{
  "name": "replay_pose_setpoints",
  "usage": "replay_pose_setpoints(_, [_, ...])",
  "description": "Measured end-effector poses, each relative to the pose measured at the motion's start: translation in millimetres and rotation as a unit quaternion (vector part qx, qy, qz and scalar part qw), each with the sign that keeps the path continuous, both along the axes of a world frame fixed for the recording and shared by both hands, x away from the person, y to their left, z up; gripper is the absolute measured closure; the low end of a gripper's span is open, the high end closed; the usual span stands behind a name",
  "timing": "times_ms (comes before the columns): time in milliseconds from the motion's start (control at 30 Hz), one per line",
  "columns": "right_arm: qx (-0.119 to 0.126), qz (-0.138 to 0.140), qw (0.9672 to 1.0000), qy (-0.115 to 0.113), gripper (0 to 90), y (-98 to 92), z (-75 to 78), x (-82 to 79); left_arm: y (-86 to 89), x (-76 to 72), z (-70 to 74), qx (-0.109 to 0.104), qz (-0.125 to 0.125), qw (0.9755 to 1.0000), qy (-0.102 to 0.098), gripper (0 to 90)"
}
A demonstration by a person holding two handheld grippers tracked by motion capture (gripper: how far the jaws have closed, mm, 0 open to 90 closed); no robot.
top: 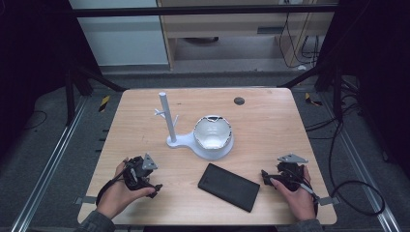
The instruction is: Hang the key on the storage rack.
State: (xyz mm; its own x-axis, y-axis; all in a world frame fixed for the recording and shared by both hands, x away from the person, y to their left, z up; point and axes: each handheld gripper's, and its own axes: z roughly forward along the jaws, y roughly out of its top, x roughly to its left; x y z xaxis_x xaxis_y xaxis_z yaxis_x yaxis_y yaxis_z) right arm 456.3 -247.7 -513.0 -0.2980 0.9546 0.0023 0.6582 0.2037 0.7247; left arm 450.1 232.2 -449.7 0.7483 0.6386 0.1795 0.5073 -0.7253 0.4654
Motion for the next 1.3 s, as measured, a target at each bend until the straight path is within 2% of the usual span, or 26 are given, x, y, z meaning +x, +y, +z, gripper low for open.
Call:
replay_pose_setpoints(67, [-0.002, 0.003, 1.0, -0.001, 0.7, -0.7, -0.1, -1.3, 8.5, 1.8, 0.0, -0.003, 0.015, 0.9999, -0.003, 8.4])
replay_pose_setpoints(167, [-0.001, 0.004, 1.0, 0.0, 0.7, -1.0, 0.0, -2.8, 19.2, 1.5, -1.4, -0.019, 0.024, 0.9995, 0.012, 7.8])
replay_pose_setpoints(200, [-0.002, 0.005, 1.0, 0.0, 0.7, -1.2, -0.1, -2.9, 22.7, 1.2, -1.9, -0.016, 0.024, 0.9994, 0.017, 7.9])
replay_pose_setpoints(333, [-0.003, 0.005, 1.0, -0.001, 0.7, -1.3, 0.0, -2.9, 35.1, -1.4, -4.5, -0.008, 0.034, 0.9994, 0.009, 8.3])
replay_pose_setpoints(367, [-0.003, 0.005, 1.0, -0.001, 0.7, -1.2, 0.0, -2.9, 37.1, -1.0, -5.6, -0.009, 0.035, 0.9993, 0.011, 6.1])
replay_pose_setpoints(500, [-0.003, 0.004, 1.0, -0.001, 0.7, -1.1, -0.1, -3.1, 41.3, -0.9, -12.3, -0.001, 0.024, 0.9994, 0.027, 5.5])
replay_pose_setpoints(600, [-0.004, 0.004, 1.0, -0.002, 0.8, -0.9, -0.2, -3.4, 38.9, 0.5, -16.1, 0.006, 0.01, 0.9994, 0.033, 9.8])
replay_pose_setpoints(633, [-0.003, 0.003, 1.0, -0.001, 0.8, -0.7, -0.1, -3.5, 38.8, 2.3, -18.0, 0.007, 0.007, 0.999, 0.043, 11.4])
replay_pose_setpoints(767, [0.0, 0.004, 1.0, 0.0, 0.7, -0.4, 0.1, -4.1, 40.9, 9.4, -24.2, 0.015, 0.011, 0.9981, 0.059, 16.0])
replay_pose_setpoints(867, [0.0, 0.005, 1.0, 0.0, 0.7, -0.5, 0.0, -4.2, 42.7, 13.6, -24.7, -0.002, 0.016, 0.997, 0.075, 21.3])
replay_pose_setpoints(900, [0.0, 0.005, 1.0, 0.0, 0.7, -0.5, 0.1, -4.2, 43.2, 14.2, -24.3, -0.007, 0.016, 0.9967, 0.079, 26.5])
replay_pose_setpoints(967, [0.0, 0.005, 1.0, 0.0, 0.7, -0.5, 0.0, -4.2, 44.3, 14.9, -22.8, -0.005, 0.015, 0.9968, 0.078, 31.5])
replay_pose_setpoints(1033, [-0.001, 0.006, 1.0, 0.0, 0.7, -0.6, 0.0, -4.2, 45.7, 15.4, -20.8, -0.002, 0.017, 0.9964, 0.083, 41.8])
replay_pose_setpoints(1100, [-0.001, 0.006, 1.0, 0.0, 0.7, -0.6, 0.0, -4.3, 47.3, 16.2, -19.9, -0.011, 0.017, 0.9947, 0.1, 53.5])
replay_pose_setpoints(1300, [-0.001, 0.006, 1.0, 0.0, 0.7, -0.5, 0.1, -4.5, 46.1, 16.5, -16.0, -0.006, 0.017, 0.9937, 0.111, 65.8])
